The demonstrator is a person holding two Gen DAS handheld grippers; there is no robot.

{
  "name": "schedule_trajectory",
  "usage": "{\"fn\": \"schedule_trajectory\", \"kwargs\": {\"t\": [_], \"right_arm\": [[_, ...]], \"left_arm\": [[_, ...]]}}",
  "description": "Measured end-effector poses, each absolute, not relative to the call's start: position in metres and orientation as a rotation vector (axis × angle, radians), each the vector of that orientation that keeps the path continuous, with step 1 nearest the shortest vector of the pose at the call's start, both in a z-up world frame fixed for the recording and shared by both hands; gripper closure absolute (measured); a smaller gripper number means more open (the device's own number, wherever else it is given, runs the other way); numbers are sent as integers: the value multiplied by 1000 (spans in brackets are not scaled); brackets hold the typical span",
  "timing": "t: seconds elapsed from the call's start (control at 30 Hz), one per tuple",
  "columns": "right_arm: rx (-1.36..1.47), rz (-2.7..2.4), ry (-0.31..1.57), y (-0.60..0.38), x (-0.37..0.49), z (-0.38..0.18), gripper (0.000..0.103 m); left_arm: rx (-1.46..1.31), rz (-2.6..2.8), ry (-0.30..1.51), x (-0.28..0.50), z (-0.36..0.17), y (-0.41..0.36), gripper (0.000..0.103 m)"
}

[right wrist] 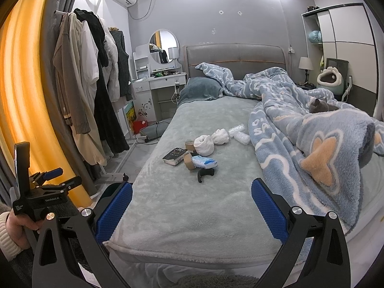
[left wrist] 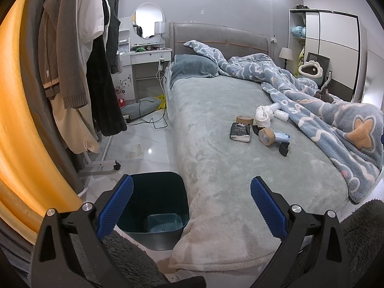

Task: Collect trash
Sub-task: 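Grasp the black Face tissue pack with the left tool while the right tool grasps the blue cartoon tissue pack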

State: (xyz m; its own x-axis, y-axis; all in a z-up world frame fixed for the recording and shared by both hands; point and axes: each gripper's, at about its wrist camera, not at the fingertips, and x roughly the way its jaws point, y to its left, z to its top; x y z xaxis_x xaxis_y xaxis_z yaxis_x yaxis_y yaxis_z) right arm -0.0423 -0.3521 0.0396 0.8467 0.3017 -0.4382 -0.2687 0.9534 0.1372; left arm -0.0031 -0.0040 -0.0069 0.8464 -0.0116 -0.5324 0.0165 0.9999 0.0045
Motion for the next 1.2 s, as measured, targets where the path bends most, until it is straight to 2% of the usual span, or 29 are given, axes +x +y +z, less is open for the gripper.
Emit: {"fn": "schedule_trajectory", "kwargs": {"t": [0.2, 0.57, 1.1, 1.2], "right_arm": [[58, 299, 485, -353, -42, 43, 3], [61, 284, 467, -359, -37, 48, 3], [-18, 433, 552, -331, 68, 13, 4], [-23, 460, 594, -328, 89, -1, 9]], "left_arm": [[37, -26, 562, -4, -10, -15, 3], [21, -21, 557, 16, 9, 12, 3], [61, -151, 608, 86, -8, 12, 3], [59, -196, 620, 97, -13, 7, 3]]}}
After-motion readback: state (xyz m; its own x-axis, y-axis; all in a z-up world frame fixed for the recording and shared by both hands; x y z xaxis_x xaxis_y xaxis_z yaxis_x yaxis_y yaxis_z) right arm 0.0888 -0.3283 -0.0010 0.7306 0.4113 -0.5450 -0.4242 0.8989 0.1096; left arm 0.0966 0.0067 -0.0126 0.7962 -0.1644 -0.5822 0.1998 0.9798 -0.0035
